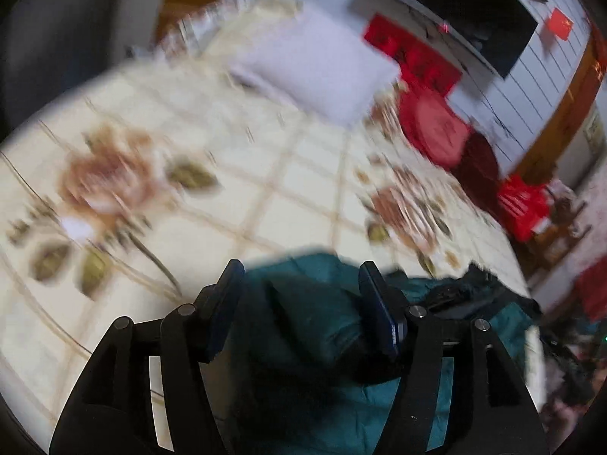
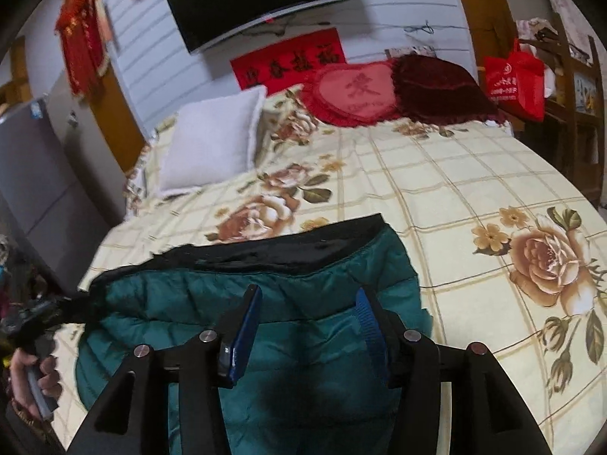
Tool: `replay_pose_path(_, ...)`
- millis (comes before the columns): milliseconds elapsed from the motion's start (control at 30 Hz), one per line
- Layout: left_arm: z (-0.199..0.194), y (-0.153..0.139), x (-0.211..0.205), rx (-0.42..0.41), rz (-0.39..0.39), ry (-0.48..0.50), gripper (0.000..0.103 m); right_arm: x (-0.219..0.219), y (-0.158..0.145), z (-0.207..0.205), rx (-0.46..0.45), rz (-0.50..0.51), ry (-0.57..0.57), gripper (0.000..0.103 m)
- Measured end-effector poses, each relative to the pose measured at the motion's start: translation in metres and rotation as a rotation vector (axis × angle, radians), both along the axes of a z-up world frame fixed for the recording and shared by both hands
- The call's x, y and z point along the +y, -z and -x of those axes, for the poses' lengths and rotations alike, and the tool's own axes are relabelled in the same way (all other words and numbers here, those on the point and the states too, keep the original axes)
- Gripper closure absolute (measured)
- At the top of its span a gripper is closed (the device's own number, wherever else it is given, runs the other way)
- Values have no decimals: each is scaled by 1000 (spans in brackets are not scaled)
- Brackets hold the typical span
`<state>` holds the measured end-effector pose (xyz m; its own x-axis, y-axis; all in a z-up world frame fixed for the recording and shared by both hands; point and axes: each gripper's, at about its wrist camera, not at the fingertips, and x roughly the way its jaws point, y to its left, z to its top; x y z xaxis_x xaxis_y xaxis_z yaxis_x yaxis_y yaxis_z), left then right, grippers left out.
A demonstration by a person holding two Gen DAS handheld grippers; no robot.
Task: Fold large clothes
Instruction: 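Lay the hem onto the collar end and open both tools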
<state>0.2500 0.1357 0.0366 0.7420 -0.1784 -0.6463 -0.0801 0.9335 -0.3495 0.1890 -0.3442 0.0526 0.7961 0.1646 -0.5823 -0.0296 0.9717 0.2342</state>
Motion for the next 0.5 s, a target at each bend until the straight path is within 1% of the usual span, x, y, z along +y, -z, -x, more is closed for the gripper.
replay_pose_path(67, 8, -18, -11, -90, -58, -9, 32, -1, 1, -8, 25, 17, 22, 54)
replay_pose_path(100, 12, -26, -19, -130, -71, 9, 32, 0, 1, -11, 34, 27, 29, 54)
replay_pose_path(133, 19, -34, -33, -183, -85, 52, 32, 2, 0, -15, 44, 42, 33, 54)
replay_pose_path(167, 23, -38, -48, -213, -109, 101, 32, 6, -1, -17, 48, 61, 22, 54)
replay_pose_path(200, 25, -40, -61, -229, -140, 146, 32, 10, -1, -19, 48, 71, 10, 54)
replay_pose_path(233, 23, -37, -79, -227, -184, 198, 32, 12, -1, -20, 46, 80, 5, 54)
replay_pose_path(267, 19, -33, -88, -211, -212, 221, 32, 15, -1, -21, 44, 88, 6, 53)
replay_pose_path(300, 6, -23, -100, -159, -258, 239, 32, 16, 1, -24, 52, 89, 5, 51)
replay_pose_path(333, -10, -11, -107, -90, -305, 228, 32, 17, 4, -27, 66, 87, 3, 47)
replay_pose_path(367, -23, 1, -111, -39, -345, 206, 32, 17, 7, -31, 79, 90, 9, 45)
replay_pose_path(433, -48, 26, -113, 49, -415, 181, 32, 17, 17, -41, 111, 117, 26, 38)
replay_pose_path(467, -57, 37, -112, 82, -440, 162, 32, 16, 24, -50, 141, 120, 23, 36)
replay_pose_path(500, -63, 45, -111, 99, -454, 150, 32, 15, 32, -57, 172, 124, 22, 35)
